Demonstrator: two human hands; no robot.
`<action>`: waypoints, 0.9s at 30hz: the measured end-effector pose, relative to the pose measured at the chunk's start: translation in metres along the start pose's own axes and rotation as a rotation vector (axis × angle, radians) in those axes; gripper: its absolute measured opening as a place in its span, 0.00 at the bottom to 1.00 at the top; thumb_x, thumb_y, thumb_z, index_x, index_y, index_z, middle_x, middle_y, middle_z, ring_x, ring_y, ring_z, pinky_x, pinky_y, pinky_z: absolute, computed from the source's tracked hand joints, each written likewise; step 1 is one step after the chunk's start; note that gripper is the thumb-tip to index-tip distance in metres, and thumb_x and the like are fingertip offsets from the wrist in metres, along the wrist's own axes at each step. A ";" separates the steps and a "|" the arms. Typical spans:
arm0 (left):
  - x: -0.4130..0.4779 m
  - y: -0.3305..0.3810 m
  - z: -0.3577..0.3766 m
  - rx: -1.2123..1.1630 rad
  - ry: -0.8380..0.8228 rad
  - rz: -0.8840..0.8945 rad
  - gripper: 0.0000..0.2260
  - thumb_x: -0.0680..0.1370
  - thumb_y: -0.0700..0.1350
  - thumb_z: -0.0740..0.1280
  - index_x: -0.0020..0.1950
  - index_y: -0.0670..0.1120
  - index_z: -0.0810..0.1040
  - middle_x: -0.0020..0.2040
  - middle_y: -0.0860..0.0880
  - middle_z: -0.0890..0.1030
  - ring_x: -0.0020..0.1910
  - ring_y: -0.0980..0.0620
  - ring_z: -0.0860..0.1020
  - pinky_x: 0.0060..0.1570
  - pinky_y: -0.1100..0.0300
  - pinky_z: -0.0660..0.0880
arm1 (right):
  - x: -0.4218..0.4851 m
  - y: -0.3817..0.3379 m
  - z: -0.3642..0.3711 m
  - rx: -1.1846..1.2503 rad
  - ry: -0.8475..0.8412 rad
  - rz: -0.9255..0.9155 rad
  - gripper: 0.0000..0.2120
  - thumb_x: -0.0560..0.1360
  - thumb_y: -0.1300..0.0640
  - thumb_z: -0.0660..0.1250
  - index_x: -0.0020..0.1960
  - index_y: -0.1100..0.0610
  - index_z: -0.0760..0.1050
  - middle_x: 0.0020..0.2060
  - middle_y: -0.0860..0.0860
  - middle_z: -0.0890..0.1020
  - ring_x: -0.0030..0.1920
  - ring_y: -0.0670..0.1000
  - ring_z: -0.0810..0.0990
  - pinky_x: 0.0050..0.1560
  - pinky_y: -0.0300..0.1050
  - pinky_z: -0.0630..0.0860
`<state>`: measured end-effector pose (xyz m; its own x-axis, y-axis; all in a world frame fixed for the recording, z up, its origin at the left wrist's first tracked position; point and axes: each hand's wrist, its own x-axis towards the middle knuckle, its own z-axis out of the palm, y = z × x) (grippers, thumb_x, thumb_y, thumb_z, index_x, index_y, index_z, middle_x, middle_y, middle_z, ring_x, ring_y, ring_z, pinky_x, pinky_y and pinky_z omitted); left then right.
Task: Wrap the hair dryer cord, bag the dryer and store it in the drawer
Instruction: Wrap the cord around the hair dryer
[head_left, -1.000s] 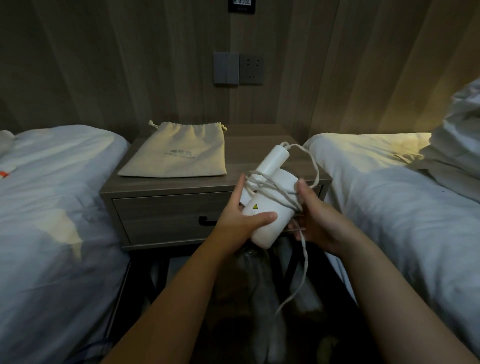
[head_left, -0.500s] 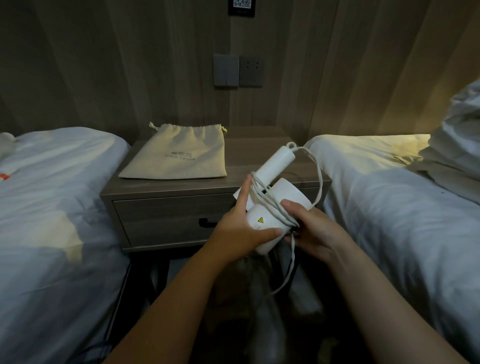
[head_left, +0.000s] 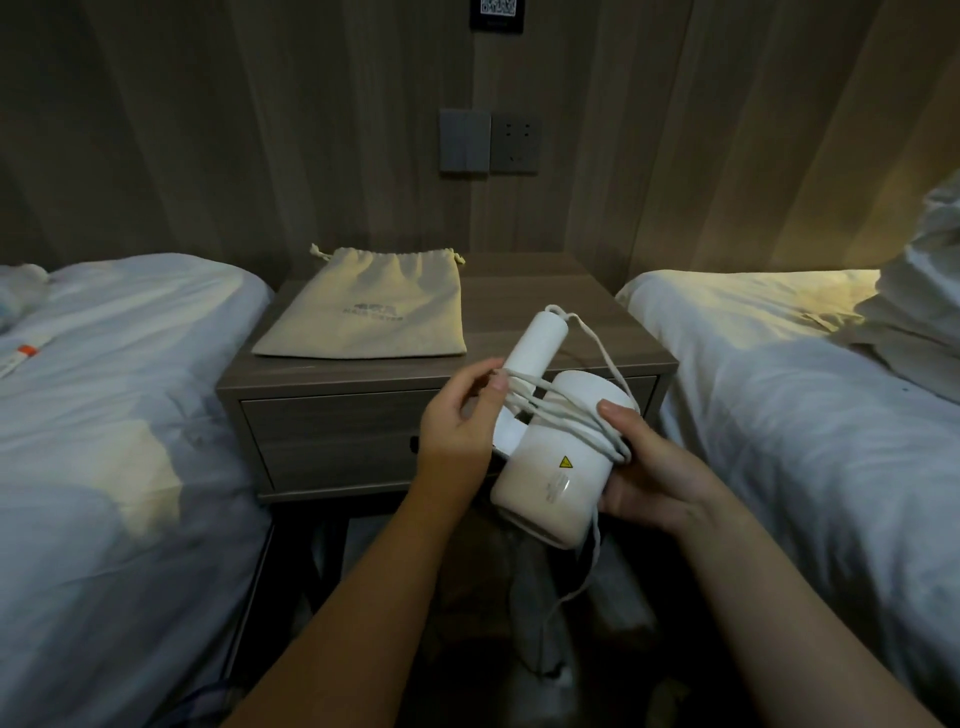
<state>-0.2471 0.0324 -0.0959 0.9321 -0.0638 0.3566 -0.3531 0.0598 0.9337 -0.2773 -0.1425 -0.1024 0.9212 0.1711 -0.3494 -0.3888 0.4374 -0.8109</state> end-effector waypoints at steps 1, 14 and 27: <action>-0.001 -0.001 0.002 0.004 0.045 0.015 0.08 0.78 0.43 0.63 0.56 0.45 0.78 0.47 0.51 0.81 0.44 0.62 0.79 0.43 0.68 0.76 | 0.000 0.000 0.002 0.001 -0.009 0.005 0.52 0.41 0.48 0.84 0.63 0.57 0.75 0.60 0.60 0.79 0.62 0.59 0.76 0.64 0.60 0.70; 0.003 0.008 0.007 -0.168 0.156 -0.413 0.12 0.76 0.48 0.67 0.55 0.44 0.75 0.49 0.46 0.79 0.42 0.54 0.78 0.38 0.64 0.77 | 0.000 0.004 0.017 -0.020 0.122 -0.042 0.27 0.54 0.47 0.77 0.50 0.57 0.80 0.57 0.61 0.79 0.58 0.59 0.74 0.71 0.61 0.61; -0.001 0.015 0.006 -0.319 0.264 -0.601 0.03 0.75 0.48 0.66 0.46 0.50 0.78 0.52 0.43 0.80 0.50 0.44 0.80 0.49 0.50 0.78 | -0.002 0.014 0.036 -0.145 0.161 -0.229 0.23 0.65 0.47 0.69 0.57 0.57 0.77 0.46 0.55 0.86 0.45 0.53 0.84 0.43 0.46 0.79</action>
<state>-0.2538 0.0276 -0.0824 0.9601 0.0631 -0.2726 0.2294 0.3802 0.8960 -0.2837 -0.1051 -0.0963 0.9755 -0.0641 -0.2104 -0.1801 0.3163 -0.9314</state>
